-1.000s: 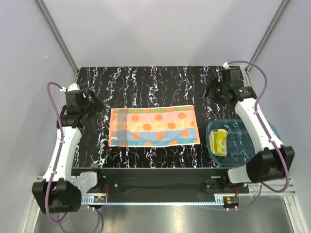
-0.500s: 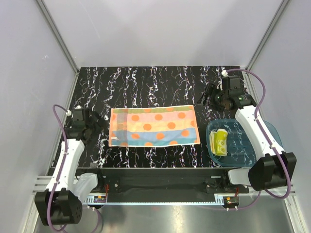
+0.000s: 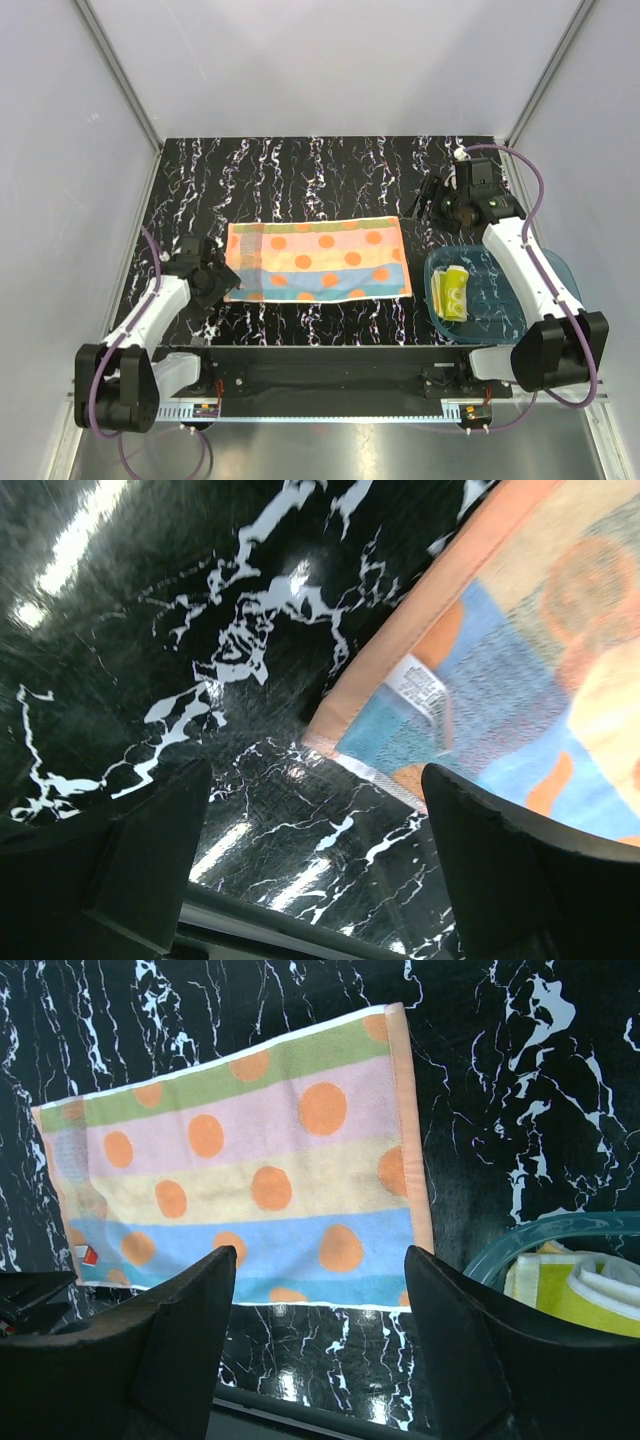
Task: Roll the towels
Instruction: Fold the towel
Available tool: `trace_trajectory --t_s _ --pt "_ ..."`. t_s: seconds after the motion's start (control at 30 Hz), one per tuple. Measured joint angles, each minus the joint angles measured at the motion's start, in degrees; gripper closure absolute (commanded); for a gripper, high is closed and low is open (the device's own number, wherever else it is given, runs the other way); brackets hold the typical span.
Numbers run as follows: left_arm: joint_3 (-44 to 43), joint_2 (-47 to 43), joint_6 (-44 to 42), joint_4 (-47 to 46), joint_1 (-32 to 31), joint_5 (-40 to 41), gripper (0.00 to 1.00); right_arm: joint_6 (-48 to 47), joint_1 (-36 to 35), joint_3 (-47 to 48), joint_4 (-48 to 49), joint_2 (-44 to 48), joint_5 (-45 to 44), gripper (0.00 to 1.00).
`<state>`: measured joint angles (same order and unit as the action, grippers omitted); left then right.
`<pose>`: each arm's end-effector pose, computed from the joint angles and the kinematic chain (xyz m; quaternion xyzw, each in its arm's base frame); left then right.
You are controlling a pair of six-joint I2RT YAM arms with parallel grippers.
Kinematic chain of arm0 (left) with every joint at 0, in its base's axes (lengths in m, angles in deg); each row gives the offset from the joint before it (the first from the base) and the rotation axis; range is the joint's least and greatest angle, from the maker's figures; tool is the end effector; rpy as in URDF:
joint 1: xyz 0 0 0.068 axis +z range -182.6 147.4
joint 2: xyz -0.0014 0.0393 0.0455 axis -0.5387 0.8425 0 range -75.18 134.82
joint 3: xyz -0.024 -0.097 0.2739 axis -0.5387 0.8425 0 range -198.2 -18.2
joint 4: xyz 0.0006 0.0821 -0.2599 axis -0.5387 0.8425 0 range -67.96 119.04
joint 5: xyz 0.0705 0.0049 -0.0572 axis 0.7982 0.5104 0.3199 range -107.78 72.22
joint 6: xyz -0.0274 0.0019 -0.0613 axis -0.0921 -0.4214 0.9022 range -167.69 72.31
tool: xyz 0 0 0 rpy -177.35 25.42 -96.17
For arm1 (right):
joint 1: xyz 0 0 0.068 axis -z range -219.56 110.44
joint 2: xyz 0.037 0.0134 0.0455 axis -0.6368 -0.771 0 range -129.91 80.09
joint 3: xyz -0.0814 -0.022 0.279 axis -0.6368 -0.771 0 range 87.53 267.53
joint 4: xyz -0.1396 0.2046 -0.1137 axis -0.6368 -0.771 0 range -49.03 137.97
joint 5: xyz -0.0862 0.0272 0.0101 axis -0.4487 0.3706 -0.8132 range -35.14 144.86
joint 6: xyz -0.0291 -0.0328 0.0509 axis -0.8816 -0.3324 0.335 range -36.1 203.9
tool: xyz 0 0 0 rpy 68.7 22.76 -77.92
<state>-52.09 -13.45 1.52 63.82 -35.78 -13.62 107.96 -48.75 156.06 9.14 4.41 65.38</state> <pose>0.1852 -0.0063 0.1766 -0.3904 0.9028 -0.0460 0.1743 0.2948 0.0577 0.3245 0.0853 0.9199 0.1882 0.3333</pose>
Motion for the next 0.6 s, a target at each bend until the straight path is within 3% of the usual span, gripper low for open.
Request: trace_trajectory --t_s 0.4,0.53,0.6 --pt "1.66 4.81 4.04 -3.76 -4.87 2.78 0.15 -1.36 0.00 -0.13 -0.02 -2.16 -0.92 0.23" --pt "1.66 5.31 4.22 -4.83 -4.96 4.07 0.22 -1.36 0.00 -0.24 0.00 -2.16 -0.90 0.23" --pt "1.64 5.70 4.22 -5.44 -5.01 4.66 0.31 -1.36 0.00 -0.33 -0.02 -2.16 -0.90 0.24"
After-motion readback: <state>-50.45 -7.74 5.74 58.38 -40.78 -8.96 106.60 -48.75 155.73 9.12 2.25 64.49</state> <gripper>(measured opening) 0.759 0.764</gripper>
